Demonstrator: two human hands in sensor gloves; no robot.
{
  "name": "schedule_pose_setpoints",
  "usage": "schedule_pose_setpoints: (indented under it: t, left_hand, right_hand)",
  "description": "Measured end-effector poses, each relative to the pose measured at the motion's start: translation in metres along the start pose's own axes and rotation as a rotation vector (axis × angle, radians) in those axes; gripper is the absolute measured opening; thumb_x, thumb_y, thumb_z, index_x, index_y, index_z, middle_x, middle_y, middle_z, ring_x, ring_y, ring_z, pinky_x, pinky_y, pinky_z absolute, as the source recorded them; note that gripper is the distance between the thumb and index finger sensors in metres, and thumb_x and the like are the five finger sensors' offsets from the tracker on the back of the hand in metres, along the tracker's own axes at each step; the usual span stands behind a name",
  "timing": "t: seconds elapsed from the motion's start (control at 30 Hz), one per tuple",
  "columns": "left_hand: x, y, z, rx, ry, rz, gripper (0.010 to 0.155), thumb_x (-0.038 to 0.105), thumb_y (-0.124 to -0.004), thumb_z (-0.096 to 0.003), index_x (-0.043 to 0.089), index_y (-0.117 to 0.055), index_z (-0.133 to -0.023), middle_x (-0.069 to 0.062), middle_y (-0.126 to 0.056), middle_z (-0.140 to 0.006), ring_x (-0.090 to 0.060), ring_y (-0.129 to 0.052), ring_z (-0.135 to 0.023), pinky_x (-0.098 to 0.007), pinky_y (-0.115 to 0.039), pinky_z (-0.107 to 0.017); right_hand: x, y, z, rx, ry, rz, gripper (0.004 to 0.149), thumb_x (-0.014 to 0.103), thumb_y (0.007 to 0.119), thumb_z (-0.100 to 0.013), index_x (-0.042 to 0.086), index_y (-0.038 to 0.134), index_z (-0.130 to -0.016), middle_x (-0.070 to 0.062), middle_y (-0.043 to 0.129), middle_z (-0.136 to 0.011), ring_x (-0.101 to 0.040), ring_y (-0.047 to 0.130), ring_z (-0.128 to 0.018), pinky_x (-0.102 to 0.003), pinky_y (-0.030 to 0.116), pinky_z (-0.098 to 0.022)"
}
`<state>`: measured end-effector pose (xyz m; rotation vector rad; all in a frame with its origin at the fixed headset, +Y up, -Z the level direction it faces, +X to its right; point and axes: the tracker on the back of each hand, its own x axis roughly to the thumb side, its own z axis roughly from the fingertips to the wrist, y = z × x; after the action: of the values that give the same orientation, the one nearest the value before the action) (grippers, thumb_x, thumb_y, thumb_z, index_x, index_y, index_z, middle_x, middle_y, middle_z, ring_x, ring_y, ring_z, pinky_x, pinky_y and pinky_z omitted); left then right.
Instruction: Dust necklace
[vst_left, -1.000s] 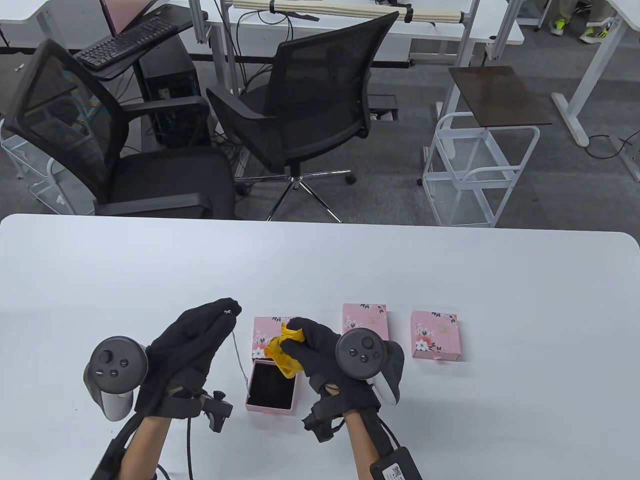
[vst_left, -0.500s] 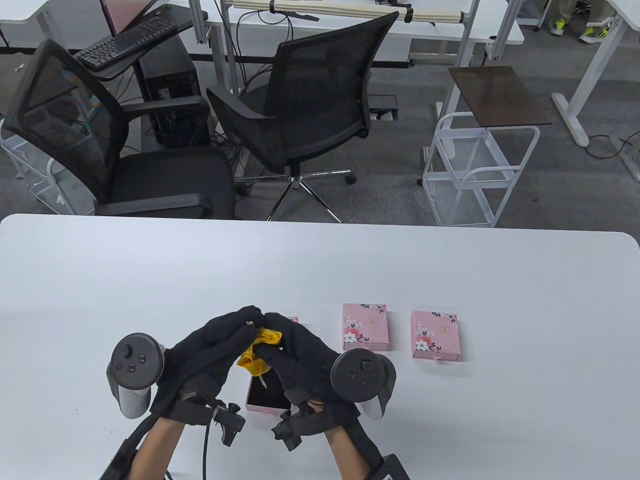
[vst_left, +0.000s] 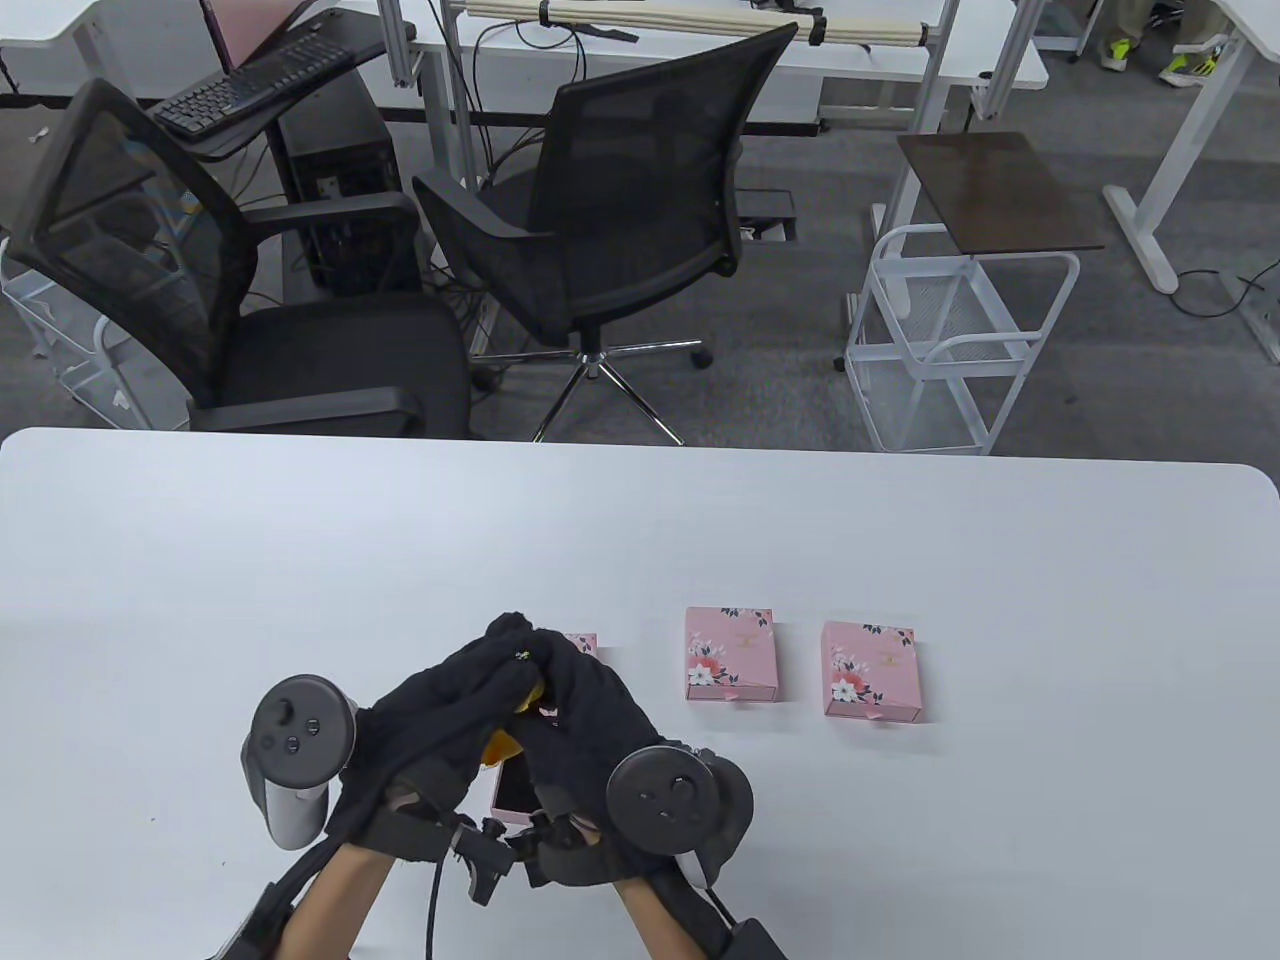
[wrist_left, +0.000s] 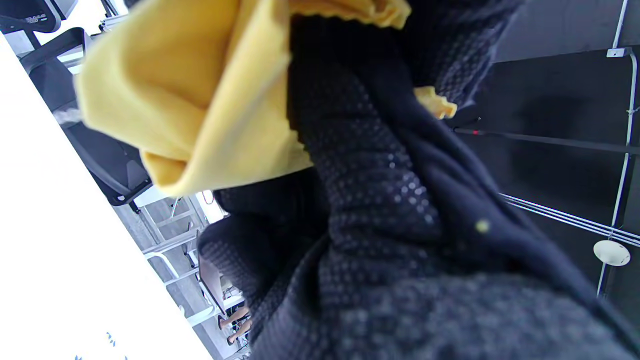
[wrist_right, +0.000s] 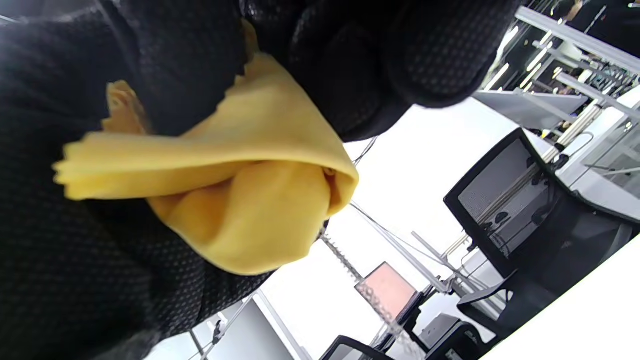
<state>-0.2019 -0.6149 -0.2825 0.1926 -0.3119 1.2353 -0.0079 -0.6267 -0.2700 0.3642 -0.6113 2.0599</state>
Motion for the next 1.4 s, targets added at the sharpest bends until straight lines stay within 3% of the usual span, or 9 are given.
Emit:
schedule_pose_setpoints:
  t: [0.17, 0.3, 0.5, 0.83, 1.23, 1.3, 1.4]
  left_hand:
    - [0.002, 0.001, 0.000, -0.044, -0.011, 0.027, 0.037, 0.047, -0.086, -0.0572, 0.032, -0.089, -0.091, -0.011, -0.077, -0.107, -0.041, -0.076, -0.099, -0.056, -0.073, -0.067]
    - [0.005, 0.003, 0.001, -0.012, -0.033, 0.016, 0.037, 0.047, -0.087, -0.0562, 0.032, -0.090, -0.091, -0.010, -0.080, -0.108, -0.040, -0.076, -0.099, -0.057, -0.071, -0.068]
    - [0.011, 0.011, 0.004, 0.085, -0.075, -0.080, 0.038, 0.047, -0.090, -0.0541, 0.031, -0.093, -0.088, -0.007, -0.091, -0.100, -0.035, -0.085, -0.093, -0.054, -0.076, -0.064]
    - [0.017, 0.022, 0.008, 0.210, -0.116, -0.242, 0.036, 0.047, -0.095, -0.0499, 0.031, -0.097, -0.082, 0.000, -0.102, -0.087, -0.026, -0.096, -0.082, -0.047, -0.084, -0.057]
    - [0.017, 0.019, 0.005, 0.082, -0.111, -0.242, 0.035, 0.046, -0.093, -0.0526, 0.031, -0.096, -0.084, -0.003, -0.094, -0.098, -0.032, -0.088, -0.090, -0.052, -0.078, -0.063]
    - [0.017, 0.018, 0.004, 0.023, -0.085, -0.243, 0.036, 0.047, -0.092, -0.0539, 0.031, -0.094, -0.086, -0.002, -0.090, -0.102, -0.034, -0.084, -0.094, -0.053, -0.076, -0.065]
    - [0.016, 0.020, 0.004, 0.016, -0.085, -0.215, 0.036, 0.047, -0.092, -0.0543, 0.030, -0.094, -0.086, -0.004, -0.090, -0.103, -0.035, -0.083, -0.094, -0.053, -0.075, -0.065]
  right_hand:
    - [-0.003, 0.000, -0.001, 0.009, 0.023, -0.050, 0.047, 0.035, 0.088, -0.058, 0.007, 0.076, -0.094, -0.017, 0.089, -0.082, -0.037, 0.092, -0.062, -0.051, 0.078, -0.054]
    - [-0.001, -0.001, -0.003, 0.051, -0.011, -0.046, 0.045, 0.032, 0.081, -0.063, 0.007, 0.072, -0.098, -0.025, 0.083, -0.093, -0.044, 0.089, -0.073, -0.057, 0.074, -0.059]
    - [0.004, 0.001, -0.005, 0.104, -0.043, -0.001, 0.045, 0.027, 0.075, -0.064, 0.002, 0.066, -0.100, -0.019, 0.090, -0.081, -0.034, 0.096, -0.058, -0.052, 0.080, -0.054]
    - [0.005, 0.003, -0.004, 0.160, -0.049, -0.010, 0.043, 0.023, 0.074, -0.064, 0.006, 0.067, -0.103, -0.021, 0.089, -0.082, -0.037, 0.092, -0.059, -0.055, 0.076, -0.055]
    - [0.002, 0.002, -0.007, 0.236, 0.033, -0.177, 0.054, 0.026, 0.081, -0.059, -0.003, 0.067, -0.103, -0.022, 0.088, -0.087, -0.040, 0.093, -0.065, -0.053, 0.077, -0.056]
    - [-0.001, 0.001, -0.007, 0.221, 0.053, -0.191, 0.052, 0.025, 0.082, -0.059, -0.002, 0.069, -0.101, -0.021, 0.090, -0.085, -0.039, 0.094, -0.064, -0.053, 0.077, -0.055]
    - [-0.004, 0.000, -0.008, 0.212, 0.061, -0.204, 0.043, 0.028, 0.080, -0.061, 0.005, 0.075, -0.097, -0.018, 0.093, -0.080, -0.038, 0.095, -0.061, -0.053, 0.078, -0.054]
